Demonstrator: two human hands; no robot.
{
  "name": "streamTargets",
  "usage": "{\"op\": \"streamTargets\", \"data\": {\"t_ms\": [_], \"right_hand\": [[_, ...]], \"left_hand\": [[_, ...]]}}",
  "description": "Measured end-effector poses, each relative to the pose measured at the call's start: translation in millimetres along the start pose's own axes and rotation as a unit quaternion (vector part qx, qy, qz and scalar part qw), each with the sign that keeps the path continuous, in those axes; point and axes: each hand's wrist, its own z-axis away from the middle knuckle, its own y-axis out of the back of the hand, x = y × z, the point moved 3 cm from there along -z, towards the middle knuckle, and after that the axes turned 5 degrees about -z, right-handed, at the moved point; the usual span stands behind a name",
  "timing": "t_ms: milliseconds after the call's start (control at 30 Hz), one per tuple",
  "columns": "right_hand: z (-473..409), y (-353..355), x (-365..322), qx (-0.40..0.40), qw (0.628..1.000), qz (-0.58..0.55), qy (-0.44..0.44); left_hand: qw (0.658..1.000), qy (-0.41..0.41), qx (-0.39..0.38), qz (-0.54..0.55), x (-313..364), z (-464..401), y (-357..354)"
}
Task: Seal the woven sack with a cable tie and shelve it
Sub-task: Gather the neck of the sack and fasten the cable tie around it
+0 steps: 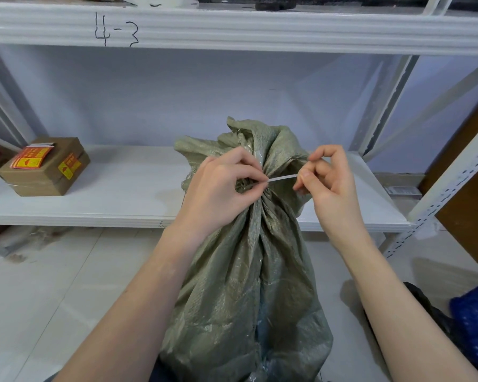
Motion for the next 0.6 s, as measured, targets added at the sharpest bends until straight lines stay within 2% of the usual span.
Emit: {"op": "streamTargets", "data": {"t_ms": [133,267,433,500,600], "right_hand": [[4.5,-7.6,5.9,-0.024,0.995,-0.069,-0.068],[7.9,-12.6,10.0,-0.005,0.991,-0.095,-0.095],[12.8,-24.2,17.1,-0.098,0.989,0.069,-0.087],[15.2,-26.4,19.0,-0.110,0.983,0.134,-0.060],[14.1,-24.8,19.9,-0.100,0.980,0.168,-0.037]], "left_hand": [[1.000,0.010,0.013,0.004,-1.1,0.8,3.4],[1.000,0.016,0.018,0.015,-0.3,0.7,1.7],[1.000,0.007,0.018,-0.006,3.5,1.2,-2.2],[1.000,0.004,0.014,-0.019,4.5,1.3,-3.7],[1.000,0.001,0.007,-0.016,3.2,2.2,-4.6]]}}
